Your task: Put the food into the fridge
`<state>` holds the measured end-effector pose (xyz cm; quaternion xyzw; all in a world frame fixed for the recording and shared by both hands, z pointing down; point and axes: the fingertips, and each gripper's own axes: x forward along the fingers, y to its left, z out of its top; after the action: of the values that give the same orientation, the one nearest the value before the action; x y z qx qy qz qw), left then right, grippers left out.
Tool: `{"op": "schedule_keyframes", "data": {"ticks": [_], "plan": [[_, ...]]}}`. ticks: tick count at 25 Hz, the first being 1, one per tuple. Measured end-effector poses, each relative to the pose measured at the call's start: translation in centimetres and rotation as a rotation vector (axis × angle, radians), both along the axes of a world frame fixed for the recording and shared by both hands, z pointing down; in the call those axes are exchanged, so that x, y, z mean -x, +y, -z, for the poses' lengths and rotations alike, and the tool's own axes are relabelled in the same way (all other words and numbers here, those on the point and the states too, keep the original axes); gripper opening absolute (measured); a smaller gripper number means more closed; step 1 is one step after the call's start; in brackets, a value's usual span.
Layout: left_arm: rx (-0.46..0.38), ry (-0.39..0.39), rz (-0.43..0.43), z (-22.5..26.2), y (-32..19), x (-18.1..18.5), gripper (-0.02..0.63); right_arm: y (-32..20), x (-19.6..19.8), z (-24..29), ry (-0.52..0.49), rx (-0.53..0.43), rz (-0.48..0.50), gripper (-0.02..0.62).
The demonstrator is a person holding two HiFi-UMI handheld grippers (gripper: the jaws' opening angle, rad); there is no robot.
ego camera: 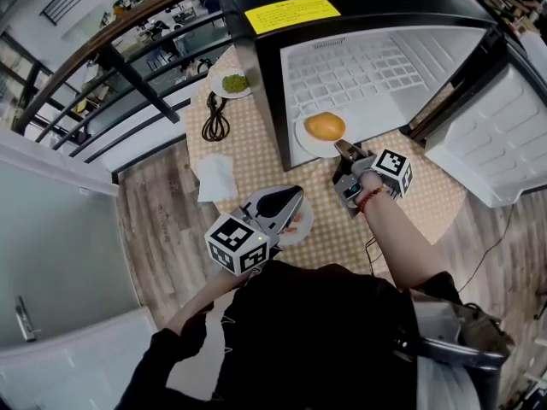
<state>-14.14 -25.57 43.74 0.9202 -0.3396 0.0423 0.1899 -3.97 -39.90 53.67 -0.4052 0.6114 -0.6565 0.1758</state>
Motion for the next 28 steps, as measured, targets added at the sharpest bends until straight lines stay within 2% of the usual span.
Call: {"op": "schedule_keyframes", "data": {"ticks": [6,18,28], "plan": [[0.014,0.015,0.003,0.2,-0.5,0.3,0.014,-1.0,0.7,-0.2,0.029,0.015,0.015,0.023],[0.044,-0.004,-0.038,-1.1,-0.2,0.3,0.014,-2.4,1.9,-1.0,0.104,0.037,0.054,0.023],[0.053,0.007,-0.011,-1.4,-0.4,0.8,0.014,-3.0,3.2,-1.6,0.193,0.041,0.144,0.022]]}}
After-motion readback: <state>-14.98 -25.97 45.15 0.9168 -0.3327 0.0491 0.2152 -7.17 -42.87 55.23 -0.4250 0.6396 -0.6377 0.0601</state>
